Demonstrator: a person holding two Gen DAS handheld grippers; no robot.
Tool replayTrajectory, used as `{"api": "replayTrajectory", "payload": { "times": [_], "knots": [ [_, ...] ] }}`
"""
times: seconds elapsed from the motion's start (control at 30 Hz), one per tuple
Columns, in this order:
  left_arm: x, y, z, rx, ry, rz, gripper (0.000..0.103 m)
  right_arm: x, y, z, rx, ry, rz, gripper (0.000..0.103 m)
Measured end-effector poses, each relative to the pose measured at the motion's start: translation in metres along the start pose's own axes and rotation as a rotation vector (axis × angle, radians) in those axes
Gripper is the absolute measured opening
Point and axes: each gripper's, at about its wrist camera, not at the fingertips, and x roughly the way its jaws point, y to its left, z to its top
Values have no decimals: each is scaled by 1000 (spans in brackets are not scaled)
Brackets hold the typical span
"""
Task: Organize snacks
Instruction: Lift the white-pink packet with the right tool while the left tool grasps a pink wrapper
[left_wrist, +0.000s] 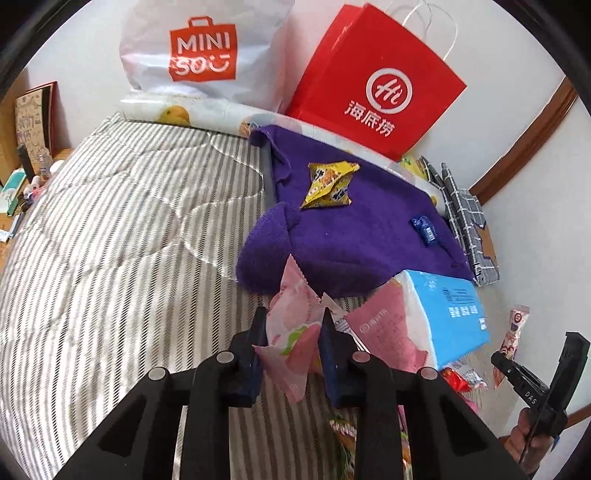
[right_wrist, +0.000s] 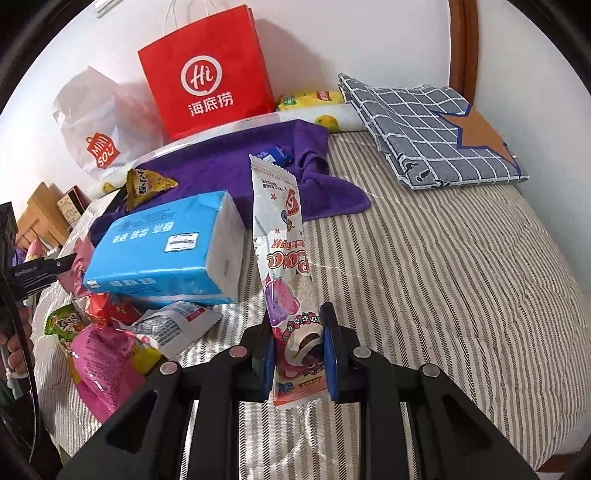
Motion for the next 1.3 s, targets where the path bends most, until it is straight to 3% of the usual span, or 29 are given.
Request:
{"api": "replayTrajectory", "payload": {
  "times": [0.53, 1.3],
  "knots": [
    [-67, -23, -25, 53, -63, -51, 25, -52, 19, -5, -30, -85, 10, 22],
    [-83, -79, -41, 146, -72, -123, 25, -89, 25, -8, -53, -166, 69, 22]
  ]
}}
